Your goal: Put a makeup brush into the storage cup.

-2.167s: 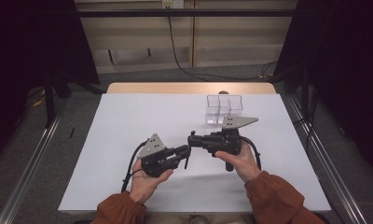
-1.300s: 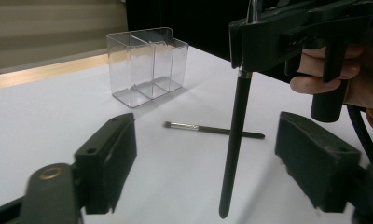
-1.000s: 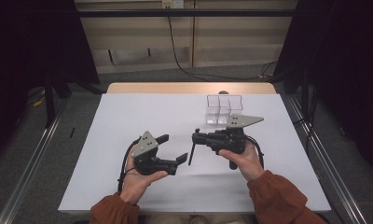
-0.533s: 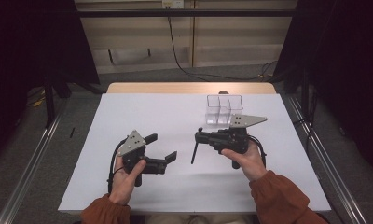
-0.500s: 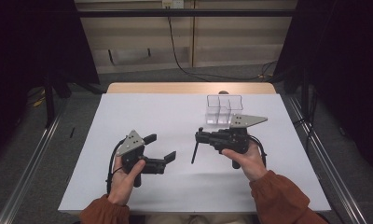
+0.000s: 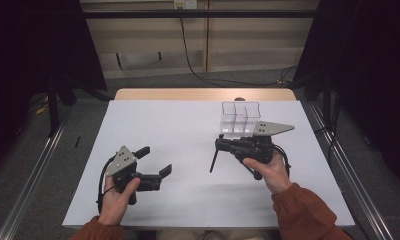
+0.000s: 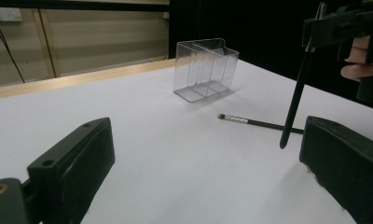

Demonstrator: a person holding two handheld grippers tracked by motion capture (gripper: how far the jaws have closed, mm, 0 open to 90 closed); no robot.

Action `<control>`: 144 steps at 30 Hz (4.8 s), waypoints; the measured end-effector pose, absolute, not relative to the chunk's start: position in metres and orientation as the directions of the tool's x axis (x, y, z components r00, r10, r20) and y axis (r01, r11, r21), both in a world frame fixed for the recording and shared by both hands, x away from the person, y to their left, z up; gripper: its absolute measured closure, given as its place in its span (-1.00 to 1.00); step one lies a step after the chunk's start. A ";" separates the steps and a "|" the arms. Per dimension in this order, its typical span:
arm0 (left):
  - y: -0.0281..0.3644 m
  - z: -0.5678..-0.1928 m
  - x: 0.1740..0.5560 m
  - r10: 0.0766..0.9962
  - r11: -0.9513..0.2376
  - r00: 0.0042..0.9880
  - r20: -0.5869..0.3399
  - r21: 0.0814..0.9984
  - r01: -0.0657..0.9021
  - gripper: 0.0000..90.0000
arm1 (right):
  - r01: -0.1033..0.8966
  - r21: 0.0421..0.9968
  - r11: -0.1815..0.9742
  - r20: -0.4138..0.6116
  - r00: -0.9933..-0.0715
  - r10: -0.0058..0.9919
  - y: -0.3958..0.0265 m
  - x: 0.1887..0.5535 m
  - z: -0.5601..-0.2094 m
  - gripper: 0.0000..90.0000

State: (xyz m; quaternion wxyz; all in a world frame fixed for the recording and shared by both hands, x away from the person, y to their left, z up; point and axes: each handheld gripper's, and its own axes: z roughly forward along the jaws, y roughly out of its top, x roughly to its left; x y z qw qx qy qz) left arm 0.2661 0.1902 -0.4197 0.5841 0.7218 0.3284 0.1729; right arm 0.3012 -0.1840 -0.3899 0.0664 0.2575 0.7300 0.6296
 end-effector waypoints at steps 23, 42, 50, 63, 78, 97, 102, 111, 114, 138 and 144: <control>0.253 -0.435 0.243 0.779 -0.057 0.615 -0.121 0.963 0.263 -0.92 | 0.285 0.956 0.071 0.210 -0.830 0.516 -0.207 0.305 -0.383 0.87; 0.254 -0.437 0.238 0.780 -0.053 0.615 -0.117 0.966 0.252 -0.93 | 0.258 0.965 0.041 0.187 -0.793 0.580 -0.236 0.325 -0.361 0.88; 0.255 -0.438 0.238 0.781 -0.054 0.612 -0.123 0.963 0.263 -0.93 | 0.247 0.968 0.045 0.171 -0.781 0.600 -0.242 0.341 -0.348 0.88; 0.253 -0.438 0.237 0.785 -0.071 0.610 -0.109 0.962 0.264 -0.93 | 0.232 0.972 0.040 0.156 -0.762 0.629 -0.246 0.357 -0.328 0.88; 0.253 -0.437 0.234 0.785 -0.085 0.611 -0.101 0.959 0.269 -0.93 | 0.234 0.971 0.054 0.133 -0.710 0.691 -0.250 0.389 -0.321 0.88; 0.252 -0.436 0.233 0.780 -0.105 0.620 -0.084 0.959 0.263 -0.93 | 0.237 0.970 0.058 0.118 -0.664 0.739 -0.239 0.419 -0.319 0.87; 0.253 -0.436 0.233 0.780 -0.103 0.620 -0.085 0.959 0.262 -0.93 | 0.235 0.970 0.065 0.108 -0.656 0.747 -0.236 0.426 -0.318 0.87; 0.255 -0.436 0.235 0.781 -0.102 0.618 -0.089 0.958 0.267 -0.93 | 0.252 0.964 0.081 0.104 -0.642 0.760 -0.234 0.436 -0.326 0.88; 0.255 -0.436 0.235 0.781 -0.105 0.619 -0.086 0.958 0.266 -0.93 | 0.260 0.962 0.080 0.108 -0.637 0.764 -0.232 0.439 -0.332 0.87; 0.254 -0.436 0.235 0.780 -0.114 0.621 -0.076 0.958 0.261 -0.92 | 0.290 0.951 0.108 0.103 -0.626 0.773 -0.225 0.448 -0.354 0.87; 0.254 -0.436 0.236 0.781 -0.126 0.621 -0.064 0.958 0.258 -0.92 | 0.299 0.947 0.118 0.102 -0.627 0.772 -0.224 0.449 -0.360 0.87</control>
